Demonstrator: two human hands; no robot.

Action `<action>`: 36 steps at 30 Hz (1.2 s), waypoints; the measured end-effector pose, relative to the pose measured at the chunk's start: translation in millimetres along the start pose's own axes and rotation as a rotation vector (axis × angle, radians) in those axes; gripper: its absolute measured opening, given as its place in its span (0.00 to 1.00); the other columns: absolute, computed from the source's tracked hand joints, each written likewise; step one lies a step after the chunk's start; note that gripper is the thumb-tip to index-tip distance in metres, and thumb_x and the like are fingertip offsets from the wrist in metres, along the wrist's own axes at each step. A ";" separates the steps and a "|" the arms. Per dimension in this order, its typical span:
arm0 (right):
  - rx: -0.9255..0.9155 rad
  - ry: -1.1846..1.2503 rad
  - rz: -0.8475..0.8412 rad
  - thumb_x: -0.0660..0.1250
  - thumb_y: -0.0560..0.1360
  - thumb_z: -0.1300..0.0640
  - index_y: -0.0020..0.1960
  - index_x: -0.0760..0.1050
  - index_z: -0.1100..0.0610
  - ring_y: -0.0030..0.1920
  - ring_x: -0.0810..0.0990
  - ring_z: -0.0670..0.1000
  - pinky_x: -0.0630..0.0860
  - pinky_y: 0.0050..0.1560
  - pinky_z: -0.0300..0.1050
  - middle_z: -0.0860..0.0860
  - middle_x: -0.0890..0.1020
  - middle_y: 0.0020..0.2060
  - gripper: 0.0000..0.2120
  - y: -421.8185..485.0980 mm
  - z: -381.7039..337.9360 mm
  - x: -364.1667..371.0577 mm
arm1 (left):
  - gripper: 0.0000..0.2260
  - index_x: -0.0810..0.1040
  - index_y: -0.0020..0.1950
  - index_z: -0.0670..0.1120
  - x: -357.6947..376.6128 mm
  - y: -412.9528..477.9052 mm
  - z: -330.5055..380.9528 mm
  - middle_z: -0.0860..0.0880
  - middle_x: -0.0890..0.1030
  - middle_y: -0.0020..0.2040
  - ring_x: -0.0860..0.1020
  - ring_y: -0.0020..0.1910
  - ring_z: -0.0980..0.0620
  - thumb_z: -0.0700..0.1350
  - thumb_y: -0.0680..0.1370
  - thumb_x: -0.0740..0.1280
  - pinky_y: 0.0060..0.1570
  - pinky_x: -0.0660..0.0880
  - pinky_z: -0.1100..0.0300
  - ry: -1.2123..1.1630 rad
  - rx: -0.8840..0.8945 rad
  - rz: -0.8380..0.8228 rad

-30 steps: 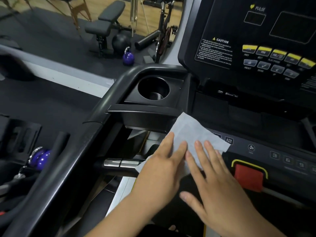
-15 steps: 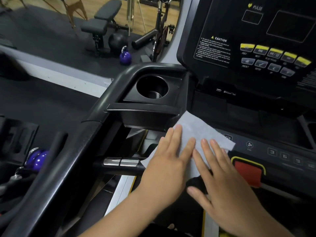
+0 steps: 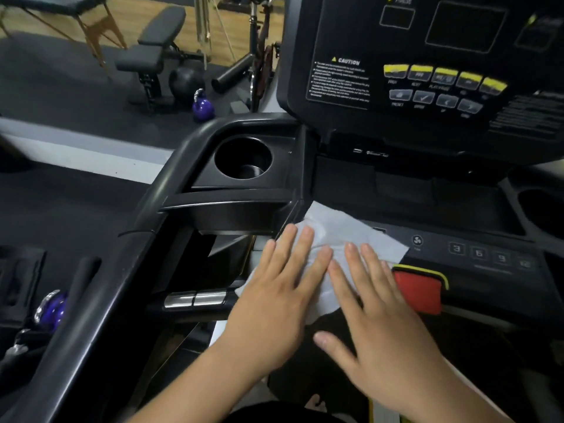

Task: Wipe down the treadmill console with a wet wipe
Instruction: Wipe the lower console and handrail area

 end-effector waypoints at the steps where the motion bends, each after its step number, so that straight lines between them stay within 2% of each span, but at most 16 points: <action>1: 0.003 0.010 0.001 0.50 0.75 0.31 0.78 0.51 0.58 0.77 0.49 0.60 0.50 0.71 0.57 0.59 0.51 0.78 0.42 -5.3 -2.0 0.9 | 0.28 0.59 0.78 0.44 0.8 -4.0 2.7 0.37 0.52 0.79 0.47 0.79 0.38 0.51 0.79 0.55 0.74 0.54 0.38 0.020 0.008 -0.007; 4: 0.037 0.037 -0.006 0.49 0.77 0.33 0.78 0.51 0.59 0.78 0.49 0.58 0.50 0.71 0.55 0.57 0.52 0.78 0.39 -4.3 6.4 3.3 | 0.27 0.60 0.78 0.42 1.8 14.3 12.5 0.35 0.54 0.78 0.49 0.78 0.37 0.56 0.83 0.51 0.73 0.54 0.38 0.089 0.047 0.004; 7: 0.097 0.027 0.012 0.44 0.77 0.32 0.78 0.44 0.57 0.78 0.41 0.53 0.45 0.76 0.53 0.54 0.44 0.78 0.40 5.4 36.2 -4.8 | 0.33 0.58 0.78 0.38 4.8 52.7 25.0 0.34 0.56 0.78 0.50 0.78 0.37 0.61 0.83 0.44 0.74 0.55 0.39 0.143 0.139 -0.018; 9: 0.114 0.048 0.004 0.42 0.76 0.30 0.79 0.42 0.55 0.77 0.37 0.50 0.42 0.76 0.51 0.52 0.41 0.78 0.41 7.1 56.4 -10.6 | 0.34 0.55 0.79 0.39 8.3 68.7 27.3 0.36 0.52 0.79 0.46 0.79 0.39 0.63 0.82 0.42 0.75 0.52 0.40 0.146 0.140 -0.049; 11: 0.140 0.068 0.003 0.42 0.76 0.30 0.79 0.43 0.52 0.77 0.36 0.48 0.38 0.74 0.47 0.50 0.42 0.78 0.39 3.8 68.0 -16.5 | 0.33 0.53 0.79 0.41 9.5 69.6 29.9 0.37 0.48 0.79 0.43 0.79 0.40 0.62 0.82 0.43 0.75 0.50 0.40 0.120 0.130 -0.067; 14: 0.186 0.106 -0.011 0.37 0.75 0.30 0.78 0.41 0.50 0.76 0.32 0.47 0.34 0.72 0.45 0.49 0.39 0.78 0.38 -7.0 71.8 -14.2 | 0.33 0.53 0.79 0.41 9.3 46.4 48.6 0.38 0.49 0.80 0.43 0.79 0.40 0.61 0.82 0.47 0.75 0.52 0.39 0.135 0.189 -0.082; 17: 0.281 0.175 0.008 0.33 0.73 0.29 0.78 0.42 0.50 0.75 0.32 0.45 0.37 0.73 0.44 0.48 0.39 0.78 0.39 -20.9 92.3 -11.8 | 0.34 0.56 0.78 0.39 6.9 25.5 77.6 0.39 0.52 0.79 0.48 0.79 0.40 0.63 0.81 0.52 0.74 0.52 0.39 0.187 0.251 -0.079; 20: 0.376 0.173 0.002 0.30 0.71 0.28 0.78 0.41 0.49 0.75 0.31 0.44 0.39 0.71 0.44 0.47 0.38 0.77 0.41 -32.7 117.1 -11.0 | 0.33 0.55 0.78 0.39 8.0 36.5 85.7 0.39 0.54 0.79 0.50 0.79 0.41 0.62 0.83 0.47 0.74 0.57 0.41 0.123 0.232 -0.085; 22: 0.404 0.141 -0.003 0.30 0.72 0.28 0.79 0.45 0.50 0.77 0.36 0.49 0.44 0.72 0.48 0.50 0.42 0.78 0.42 -33.1 115.3 -12.9 | 0.30 0.58 0.78 0.41 5.2 47.0 73.4 0.41 0.56 0.79 0.51 0.79 0.42 0.60 0.83 0.46 0.74 0.57 0.42 0.071 0.185 -0.104; 24: 0.440 0.093 -0.034 0.36 0.74 0.29 0.79 0.52 0.51 0.78 0.45 0.57 0.54 0.72 0.52 0.56 0.50 0.78 0.41 -30.0 102.8 -15.5 | 0.25 0.69 0.73 0.44 -6.2 52.4 52.8 0.45 0.62 0.78 0.56 0.78 0.46 0.58 0.84 0.49 0.75 0.56 0.47 -0.060 0.125 -0.110; 26: 0.433 0.052 -0.026 0.43 0.76 0.30 0.75 0.64 0.51 0.73 0.62 0.62 0.67 0.66 0.58 0.60 0.65 0.73 0.37 -23.5 85.4 -25.0 | 0.18 0.78 0.60 0.46 -24.9 57.2 31.4 0.47 0.73 0.72 0.68 0.73 0.47 0.53 0.82 0.53 0.72 0.64 0.52 -0.091 0.098 -0.046; 28: 0.356 0.066 0.044 0.47 0.77 0.32 0.70 0.71 0.51 0.68 0.70 0.60 0.70 0.64 0.59 0.57 0.73 0.67 0.32 -11.5 69.7 -41.1 | 0.14 0.81 0.53 0.43 -40.3 62.1 16.6 0.45 0.81 0.62 0.77 0.65 0.45 0.47 0.78 0.58 0.64 0.71 0.53 0.024 0.120 0.043; 30: 0.232 0.117 0.102 0.47 0.78 0.34 0.71 0.69 0.51 0.72 0.65 0.56 0.66 0.69 0.58 0.54 0.70 0.71 0.32 4.4 60.6 -48.7 | 0.12 0.81 0.53 0.41 -41.1 64.2 11.9 0.43 0.82 0.59 0.78 0.64 0.44 0.43 0.75 0.62 0.63 0.73 0.52 0.090 0.148 0.088; 32: 0.124 0.139 0.086 0.43 0.79 0.34 0.76 0.62 0.52 0.77 0.53 0.51 0.59 0.74 0.55 0.50 0.59 0.77 0.33 16.3 56.9 -38.6 | 0.15 0.80 0.58 0.41 -31.7 61.7 16.8 0.42 0.80 0.63 0.75 0.67 0.43 0.45 0.75 0.65 0.64 0.72 0.52 0.058 0.138 0.091; 34: 0.098 0.146 0.062 0.40 0.80 0.34 0.78 0.56 0.53 0.78 0.45 0.48 0.53 0.75 0.52 0.49 0.52 0.78 0.34 16.8 60.1 -23.9 | 0.22 0.76 0.67 0.41 -15.8 59.5 27.5 0.41 0.75 0.68 0.70 0.71 0.40 0.48 0.75 0.62 0.68 0.70 0.46 0.018 0.113 0.045; 36: 0.131 0.154 0.066 0.39 0.79 0.33 0.78 0.53 0.53 0.78 0.42 0.47 0.47 0.75 0.48 0.50 0.50 0.78 0.35 9.0 69.1 -16.1 | 0.25 0.71 0.72 0.40 -1.0 63.0 38.3 0.39 0.70 0.72 0.64 0.74 0.38 0.48 0.76 0.61 0.72 0.63 0.42 0.001 0.128 0.027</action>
Point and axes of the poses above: each hand's wrist, its own y-axis towards the middle knuckle, its own x-axis out of the palm, z = x × y, the point moved 10 cm from there along y, towards the middle knuckle
